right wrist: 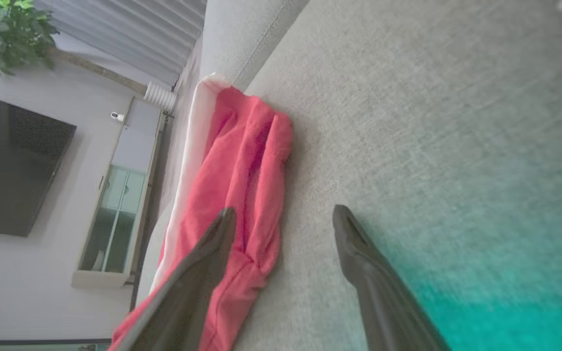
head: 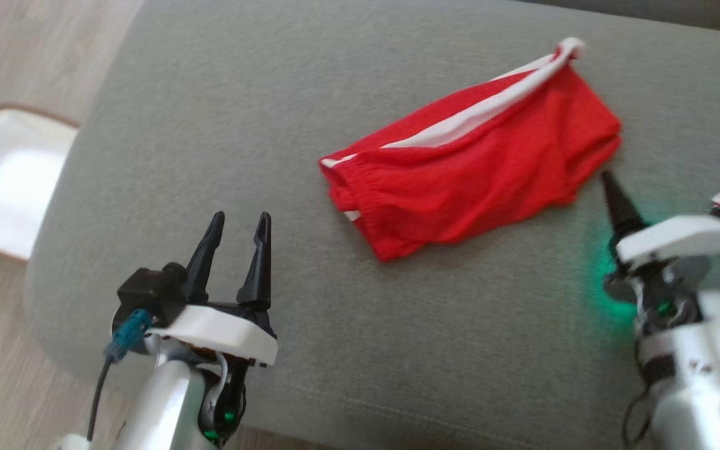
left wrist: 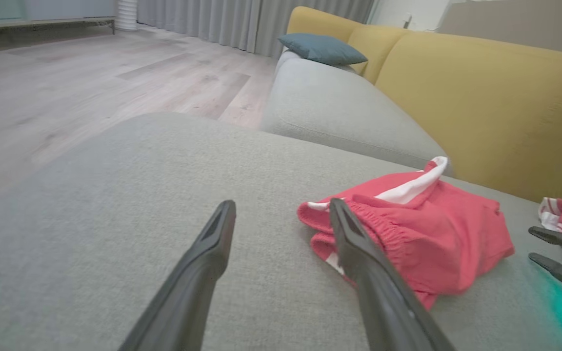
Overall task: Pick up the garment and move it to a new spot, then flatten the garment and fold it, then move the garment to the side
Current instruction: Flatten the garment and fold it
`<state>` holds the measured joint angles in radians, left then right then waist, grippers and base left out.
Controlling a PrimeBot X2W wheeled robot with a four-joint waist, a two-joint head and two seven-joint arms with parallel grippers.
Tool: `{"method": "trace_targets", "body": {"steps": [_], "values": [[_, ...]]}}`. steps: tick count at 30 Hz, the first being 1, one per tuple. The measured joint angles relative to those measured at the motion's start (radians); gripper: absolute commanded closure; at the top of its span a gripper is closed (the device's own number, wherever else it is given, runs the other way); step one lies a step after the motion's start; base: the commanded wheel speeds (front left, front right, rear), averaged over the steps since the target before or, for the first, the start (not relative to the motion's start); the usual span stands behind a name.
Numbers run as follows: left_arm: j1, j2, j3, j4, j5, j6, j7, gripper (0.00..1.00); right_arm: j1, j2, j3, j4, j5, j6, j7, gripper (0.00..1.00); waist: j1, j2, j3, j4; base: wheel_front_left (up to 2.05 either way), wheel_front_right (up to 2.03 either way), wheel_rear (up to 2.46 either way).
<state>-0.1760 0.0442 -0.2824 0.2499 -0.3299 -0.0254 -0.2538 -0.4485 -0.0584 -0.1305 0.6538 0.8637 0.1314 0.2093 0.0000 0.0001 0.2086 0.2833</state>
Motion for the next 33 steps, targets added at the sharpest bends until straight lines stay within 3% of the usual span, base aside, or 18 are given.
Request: {"method": "trace_targets", "body": {"steps": [7, 22, 23, 24, 33], "values": [[0.0, -0.002, -0.053, -0.019, -0.017, 0.02, 0.0, 0.0, -0.199, -0.024, -0.091, 0.208, 0.038, -0.001, 0.013, 0.0, 0.0, 0.0, 0.035, 0.078, 0.0, 0.0, 0.0], [-0.029, -0.002, -0.096, -0.049, -0.069, 0.043, 0.0, 0.0, -0.507, -0.098, -0.185, 0.575, -0.181, -0.001, 0.009, 0.0, 0.0, 0.0, 0.098, 0.182, 0.0, 0.0, 0.0], [-0.034, -0.002, -0.097, -0.049, -0.069, 0.043, 0.0, 0.0, -0.518, -0.101, -0.187, 0.586, -0.192, -0.001, 0.009, 0.55, 0.0, 0.0, 0.102, 0.186, 0.0, 0.0, 0.0], [-0.038, -0.002, -0.097, -0.049, -0.069, 0.044, 0.0, 0.0, -0.526, -0.105, -0.189, 0.594, -0.202, -0.001, 0.003, 1.0, 0.0, 0.0, 0.104, 0.189, 0.0, 0.0, 0.0], [-0.037, -0.002, -0.088, -0.036, -0.069, 0.052, 0.0, 0.0, -0.524, -0.063, -0.21, 0.611, -0.208, -0.001, -0.087, 1.0, 0.0, 0.0, 0.075, 0.153, 0.0, 0.0, 0.0]]}}
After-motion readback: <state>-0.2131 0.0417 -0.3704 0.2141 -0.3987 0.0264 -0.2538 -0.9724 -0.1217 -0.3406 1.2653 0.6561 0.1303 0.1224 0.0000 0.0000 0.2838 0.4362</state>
